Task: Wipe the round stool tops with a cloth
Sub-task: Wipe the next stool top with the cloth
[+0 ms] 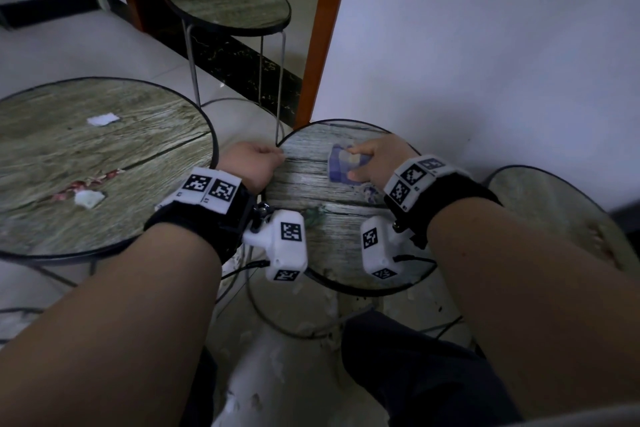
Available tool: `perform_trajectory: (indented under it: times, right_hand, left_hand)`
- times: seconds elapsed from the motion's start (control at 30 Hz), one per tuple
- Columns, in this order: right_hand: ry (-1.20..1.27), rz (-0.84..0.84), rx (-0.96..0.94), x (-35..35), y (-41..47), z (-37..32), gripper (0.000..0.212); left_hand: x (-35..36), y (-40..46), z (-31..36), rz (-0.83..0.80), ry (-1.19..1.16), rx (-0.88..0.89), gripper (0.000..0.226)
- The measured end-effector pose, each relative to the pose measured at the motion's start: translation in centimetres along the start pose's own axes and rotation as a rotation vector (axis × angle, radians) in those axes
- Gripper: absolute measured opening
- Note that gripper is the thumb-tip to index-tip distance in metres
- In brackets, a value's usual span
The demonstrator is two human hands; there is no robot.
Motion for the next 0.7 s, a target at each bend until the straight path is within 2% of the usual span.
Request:
perform_trajectory:
  times: [0.37,0.7]
  right_hand:
    - [-0.101,-0.005,-0.005,0.9,-3.2,1.3,0.048]
    - [-0.069,-0.001,0.032,1.0,-5.4,2.1,0.048]
  left_hand:
    - [0.3,-1.7,0.6,-0.021,0.139,0.073,0.037]
    - [0.6,-3.6,0.3,-0.032,0.211,0.112,0.046]
Point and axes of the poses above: each hand's wrist, its own y-axis towards the middle knuckle, its own x-axis out of the palm, z = x × y, the point moved 6 cm from there along y, towards the middle knuckle, and after that the axes turned 5 degrees about z, right-handed, at the moved point
